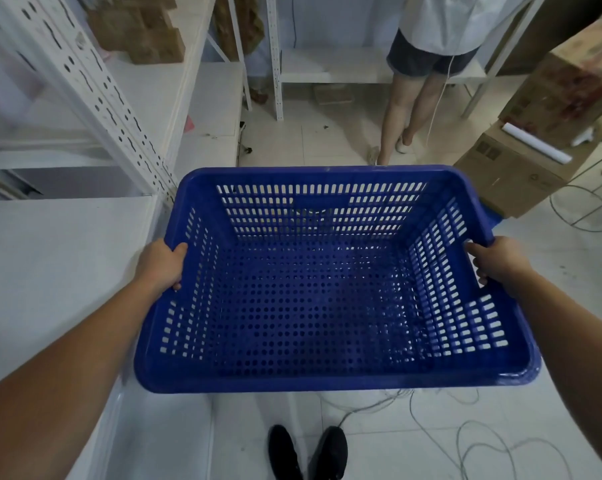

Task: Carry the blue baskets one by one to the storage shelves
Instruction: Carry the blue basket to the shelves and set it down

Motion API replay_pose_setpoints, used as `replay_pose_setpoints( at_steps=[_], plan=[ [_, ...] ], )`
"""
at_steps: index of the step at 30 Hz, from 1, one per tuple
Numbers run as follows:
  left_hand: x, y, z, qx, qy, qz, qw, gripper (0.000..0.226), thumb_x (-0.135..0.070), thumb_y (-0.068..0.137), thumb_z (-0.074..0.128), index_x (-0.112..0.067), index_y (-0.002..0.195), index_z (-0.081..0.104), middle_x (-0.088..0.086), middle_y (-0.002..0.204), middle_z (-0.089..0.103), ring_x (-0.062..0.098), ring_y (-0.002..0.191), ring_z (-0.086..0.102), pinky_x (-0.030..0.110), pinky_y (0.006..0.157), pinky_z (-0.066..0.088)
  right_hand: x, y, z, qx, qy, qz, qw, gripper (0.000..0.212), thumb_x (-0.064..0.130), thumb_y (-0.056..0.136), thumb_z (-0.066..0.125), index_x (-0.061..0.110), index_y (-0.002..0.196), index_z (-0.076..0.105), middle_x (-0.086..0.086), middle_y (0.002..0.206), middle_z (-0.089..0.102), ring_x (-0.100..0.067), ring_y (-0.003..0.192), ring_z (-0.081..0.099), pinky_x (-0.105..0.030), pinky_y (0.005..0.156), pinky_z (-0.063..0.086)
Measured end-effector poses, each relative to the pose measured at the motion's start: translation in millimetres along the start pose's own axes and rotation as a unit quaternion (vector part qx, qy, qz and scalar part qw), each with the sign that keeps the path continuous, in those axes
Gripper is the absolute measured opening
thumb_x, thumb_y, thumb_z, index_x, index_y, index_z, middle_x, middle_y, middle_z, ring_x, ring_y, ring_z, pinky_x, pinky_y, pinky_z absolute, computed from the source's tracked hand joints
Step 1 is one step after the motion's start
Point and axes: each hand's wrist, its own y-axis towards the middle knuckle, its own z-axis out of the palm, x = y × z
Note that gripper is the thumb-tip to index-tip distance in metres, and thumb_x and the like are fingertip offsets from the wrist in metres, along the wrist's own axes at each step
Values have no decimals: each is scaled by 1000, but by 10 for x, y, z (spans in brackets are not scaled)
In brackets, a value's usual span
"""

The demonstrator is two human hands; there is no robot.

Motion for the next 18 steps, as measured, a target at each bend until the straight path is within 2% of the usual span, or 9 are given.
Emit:
replay_pose_setpoints(
  at_steps=[6, 8, 12, 15, 16, 18],
  plan=[
    [34, 34, 34, -13, 9, -15, 1000, 35, -32, 104, 52, -2, 89, 59, 25, 71, 69, 37, 50, 65, 40, 59, 55, -29, -3, 15, -5, -3, -13, 1000, 46, 38, 99, 60, -5, 84, 66, -25, 66, 70, -36, 56, 64, -53, 76, 59],
    [-18, 98, 52, -15, 15, -6, 1000, 35, -32, 104, 52, -1, 92, 60, 24, 70, 69, 36, 50, 64, 43, 62, 58, 15, 49, 6, -6, -25, -12, 1000, 47, 37, 98, 60, -7, 84, 66, -24, 67, 70, -38, 57, 66, -49, 75, 59],
    [15, 104, 56, -19, 12, -12, 1000, 41, -35, 103, 51, 4, 103, 62, 23, 69, 68, 35, 50, 63, 47, 63, 60, 56, 67, 8, -16, -46, -17, 999, 45, 37, 99, 60, -4, 82, 67, -25, 73, 73, -44, 71, 71, -52, 82, 59],
    [-22, 18, 50, -33, 24, -18, 999, 42, -35, 103, 51, 5, 116, 56, 21, 76, 71, 34, 53, 65, 39, 58, 55, 56, 1, 27, -42, -60, -24, 997, 42, 40, 97, 61, -2, 104, 63, -22, 83, 75, -40, 75, 72, -52, 81, 58],
    [-55, -47, 27, -41, 27, -16, 999, 42, -35, 103, 51, 2, 123, 52, 20, 84, 71, 35, 60, 67, 40, 60, 56, 84, -60, 17, -58, -58, -36, 996, 44, 41, 96, 61, 1, 114, 57, -24, 96, 74, -42, 83, 71, -53, 82, 58],
    [-90, -173, 3, -68, 40, 9, 997, 45, -35, 102, 53, -7, 135, 40, 21, 111, 69, 40, 84, 69, 49, 75, 58, 129, -221, -3, -107, -88, -63, 988, 53, 40, 96, 60, 2, 130, 47, -29, 122, 63, -47, 106, 63, -55, 89, 52]
  ],
)
